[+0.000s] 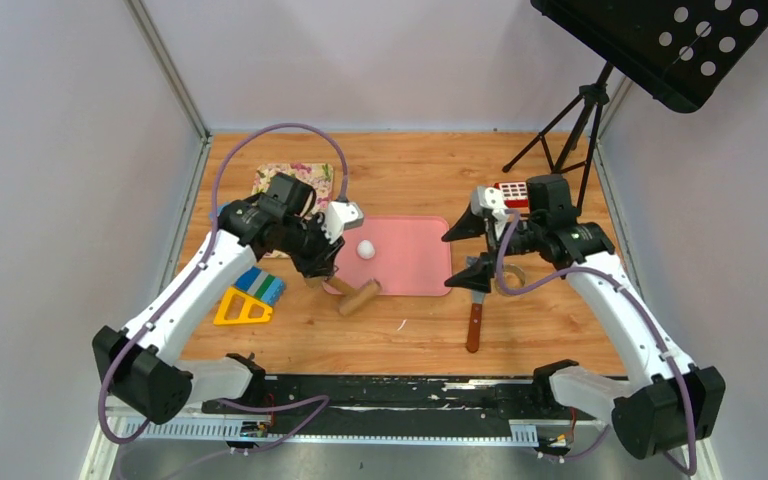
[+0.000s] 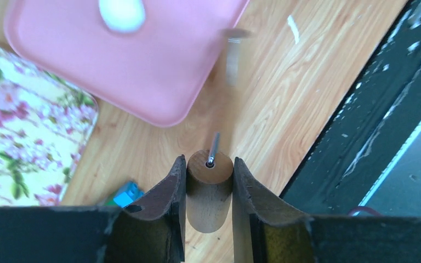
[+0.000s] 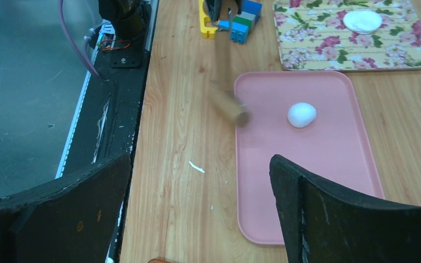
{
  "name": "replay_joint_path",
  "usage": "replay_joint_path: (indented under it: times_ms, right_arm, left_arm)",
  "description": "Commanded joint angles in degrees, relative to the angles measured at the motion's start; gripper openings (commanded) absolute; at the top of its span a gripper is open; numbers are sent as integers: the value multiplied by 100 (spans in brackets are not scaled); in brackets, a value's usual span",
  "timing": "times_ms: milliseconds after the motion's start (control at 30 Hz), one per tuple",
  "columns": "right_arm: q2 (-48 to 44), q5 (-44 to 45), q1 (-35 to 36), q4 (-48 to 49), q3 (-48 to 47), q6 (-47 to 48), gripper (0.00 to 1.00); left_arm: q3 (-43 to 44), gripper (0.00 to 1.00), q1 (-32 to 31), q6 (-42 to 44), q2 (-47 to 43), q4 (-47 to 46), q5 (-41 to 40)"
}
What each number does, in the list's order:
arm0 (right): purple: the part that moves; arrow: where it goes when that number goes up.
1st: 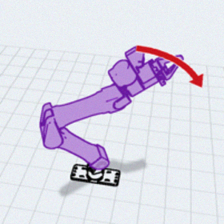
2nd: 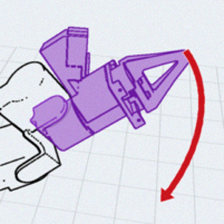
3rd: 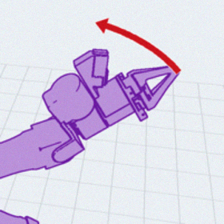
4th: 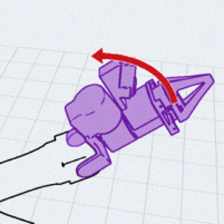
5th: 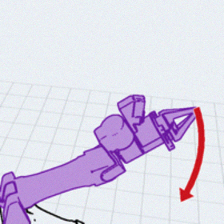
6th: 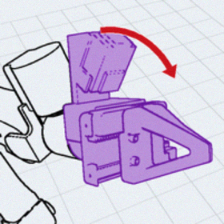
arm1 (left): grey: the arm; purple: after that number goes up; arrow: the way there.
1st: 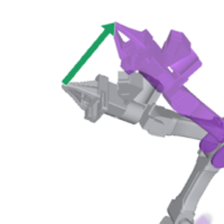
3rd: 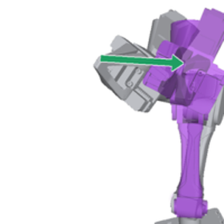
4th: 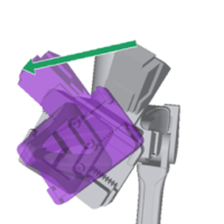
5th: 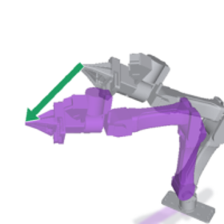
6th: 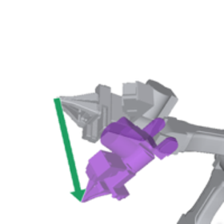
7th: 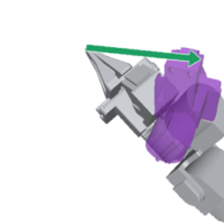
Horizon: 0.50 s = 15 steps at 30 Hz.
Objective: Roll out the dumpling wrappers from the dough
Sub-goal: Pick up the rolling pin from the center of the board.
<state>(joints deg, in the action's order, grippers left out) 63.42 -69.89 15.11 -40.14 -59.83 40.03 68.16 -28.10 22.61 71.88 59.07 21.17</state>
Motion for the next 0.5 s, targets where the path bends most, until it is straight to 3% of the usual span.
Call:
replay_joint_path:
  times_ms: [0,200,467]
  right_arm:
    - [465,173,483,251,-290,364,100]
    - [1221,787,960,816,-576,-51,100]
    - [1858,1372,1492,1304,-1127,-184,100]
  left_arm:
    - [809,0,-11,304,-203,283,888]
    - [1398,0,-158,501,-74,571,1668]
    - [2222,0,-790,658,215,1035,1919]
